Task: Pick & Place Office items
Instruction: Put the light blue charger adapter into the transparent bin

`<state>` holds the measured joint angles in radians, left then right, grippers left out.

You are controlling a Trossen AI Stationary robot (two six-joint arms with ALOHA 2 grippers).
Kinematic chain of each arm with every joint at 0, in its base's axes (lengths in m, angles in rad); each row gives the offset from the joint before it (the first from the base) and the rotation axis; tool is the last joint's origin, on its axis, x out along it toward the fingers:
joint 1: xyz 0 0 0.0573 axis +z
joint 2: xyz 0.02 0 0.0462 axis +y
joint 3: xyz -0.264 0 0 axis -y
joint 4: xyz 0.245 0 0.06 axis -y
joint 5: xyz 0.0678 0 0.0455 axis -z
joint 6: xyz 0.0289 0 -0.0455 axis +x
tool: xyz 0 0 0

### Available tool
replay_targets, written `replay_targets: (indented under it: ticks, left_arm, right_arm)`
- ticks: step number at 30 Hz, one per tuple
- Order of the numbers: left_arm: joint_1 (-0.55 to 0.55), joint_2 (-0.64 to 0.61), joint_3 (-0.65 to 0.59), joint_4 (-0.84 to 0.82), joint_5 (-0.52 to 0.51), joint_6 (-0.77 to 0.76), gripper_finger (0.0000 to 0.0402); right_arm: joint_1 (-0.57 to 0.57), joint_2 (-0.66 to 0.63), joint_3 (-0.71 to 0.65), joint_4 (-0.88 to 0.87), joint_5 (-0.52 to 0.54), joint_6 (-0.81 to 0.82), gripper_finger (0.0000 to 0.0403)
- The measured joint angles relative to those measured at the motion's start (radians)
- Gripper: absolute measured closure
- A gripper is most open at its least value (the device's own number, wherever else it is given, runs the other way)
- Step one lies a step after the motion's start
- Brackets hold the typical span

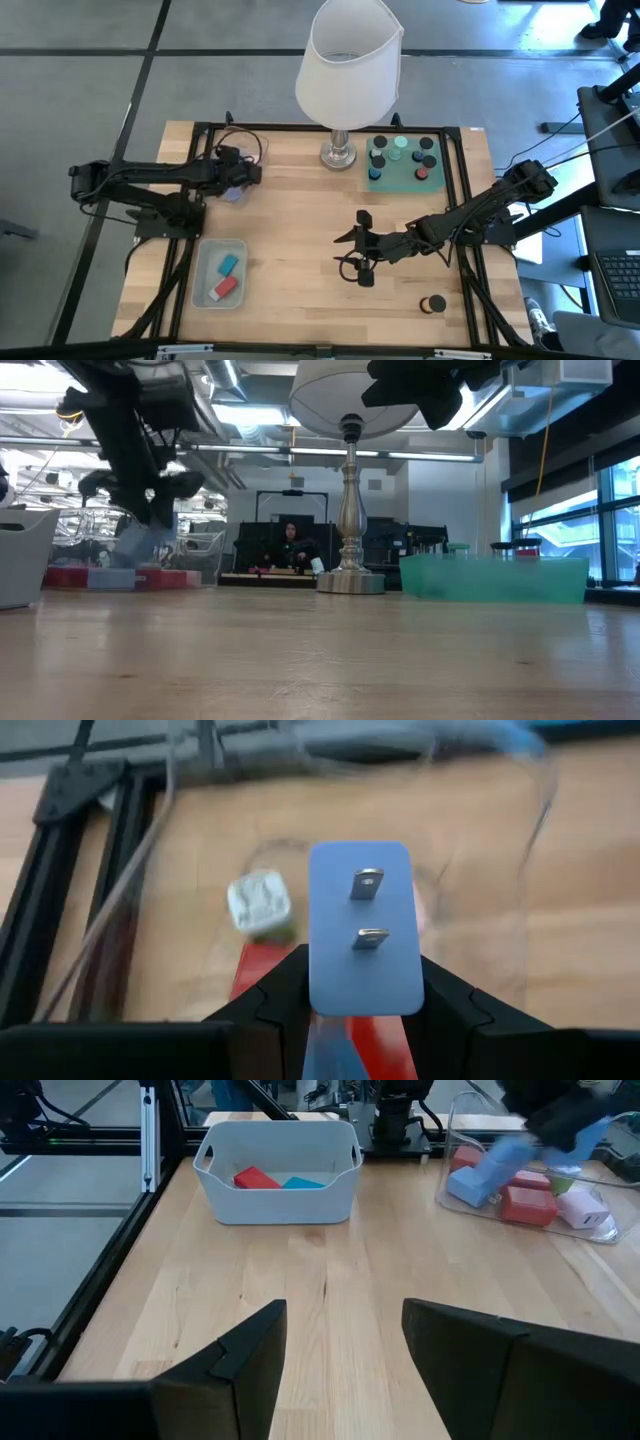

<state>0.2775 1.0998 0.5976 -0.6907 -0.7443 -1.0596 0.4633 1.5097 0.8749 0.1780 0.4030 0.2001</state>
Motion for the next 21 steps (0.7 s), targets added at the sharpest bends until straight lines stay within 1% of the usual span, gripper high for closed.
replay_targets:
  ticks: [2, 4, 5, 16, 18, 21]
  left_arm:
    - [0.007, 0.004, -0.007, 0.027, 0.033, 0.033, 0.0281]
    - [0.015, 0.001, 0.001, 0.095, 0.041, 0.069, 0.0281]
    - [0.019, 0.001, 0.001, 0.101, 0.041, 0.083, 0.0281]
    - [0.020, 0.002, -0.002, 0.090, 0.048, 0.095, 0.0281]
    - [0.021, 0.011, -0.002, 0.077, 0.067, 0.096, 0.0281]
    - [0.033, 0.036, -0.002, 0.050, 0.124, 0.095, 0.0281]
  right_arm:
    - [0.000, 0.000, 0.000, 0.000, 0.000, 0.000, 0.0199]
    - [0.000, 0.000, 0.000, 0.000, 0.000, 0.000, 0.0199]
    - [0.000, 0.000, 0.000, 0.000, 0.000, 0.000, 0.0199]
    - [0.000, 0.000, 0.000, 0.000, 0.000, 0.000, 0.0199]
    - [0.000, 0.000, 0.000, 0.000, 0.000, 0.000, 0.0199]
    - [0.000, 0.000, 0.000, 0.000, 0.000, 0.000, 0.0199]
